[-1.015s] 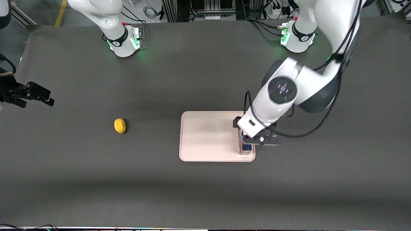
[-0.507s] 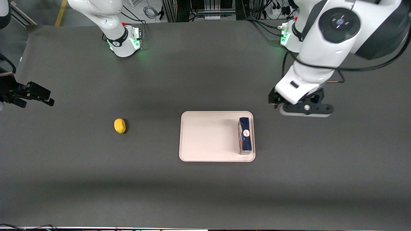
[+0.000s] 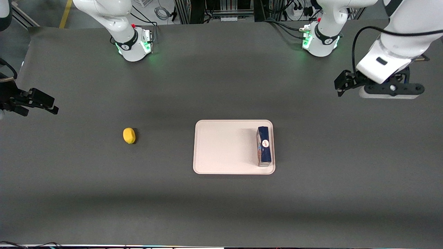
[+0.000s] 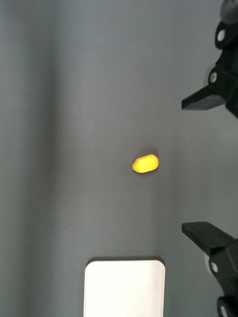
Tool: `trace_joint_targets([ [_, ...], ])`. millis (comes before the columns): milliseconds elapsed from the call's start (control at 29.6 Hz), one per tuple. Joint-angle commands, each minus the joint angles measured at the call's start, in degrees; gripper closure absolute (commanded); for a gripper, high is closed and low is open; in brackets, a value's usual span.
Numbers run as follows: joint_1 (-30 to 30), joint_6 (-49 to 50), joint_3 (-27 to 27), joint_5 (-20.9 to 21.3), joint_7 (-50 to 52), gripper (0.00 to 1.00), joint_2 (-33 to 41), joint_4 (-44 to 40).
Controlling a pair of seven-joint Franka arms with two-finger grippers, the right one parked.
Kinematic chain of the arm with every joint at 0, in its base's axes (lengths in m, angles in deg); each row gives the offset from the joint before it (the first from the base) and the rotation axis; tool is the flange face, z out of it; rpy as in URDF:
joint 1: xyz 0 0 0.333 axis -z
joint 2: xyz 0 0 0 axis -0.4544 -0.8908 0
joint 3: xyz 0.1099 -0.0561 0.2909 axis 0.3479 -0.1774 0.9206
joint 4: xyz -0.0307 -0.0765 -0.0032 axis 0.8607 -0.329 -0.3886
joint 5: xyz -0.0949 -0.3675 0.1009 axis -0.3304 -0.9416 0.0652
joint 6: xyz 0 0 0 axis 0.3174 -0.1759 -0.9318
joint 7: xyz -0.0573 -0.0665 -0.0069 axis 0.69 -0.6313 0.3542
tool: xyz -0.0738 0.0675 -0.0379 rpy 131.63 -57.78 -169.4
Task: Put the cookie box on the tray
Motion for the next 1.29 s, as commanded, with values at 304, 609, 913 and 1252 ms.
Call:
trace_joint_targets([
  [304, 0.12, 0.23, 2.45, -0.14, -0.62, 0.0, 1.14, 1.69],
  [609, 0.12, 0.32, 3.07, -0.14, -0.97, 0.0, 0.96, 1.95],
  [913, 0.29, 1.99, 2.9, -0.14, -1.68, 0.0, 1.23, 1.6],
  [1252, 1.0, 2.96, 2.63, -0.93, -1.67, 0.0, 0.7, 1.16],
])
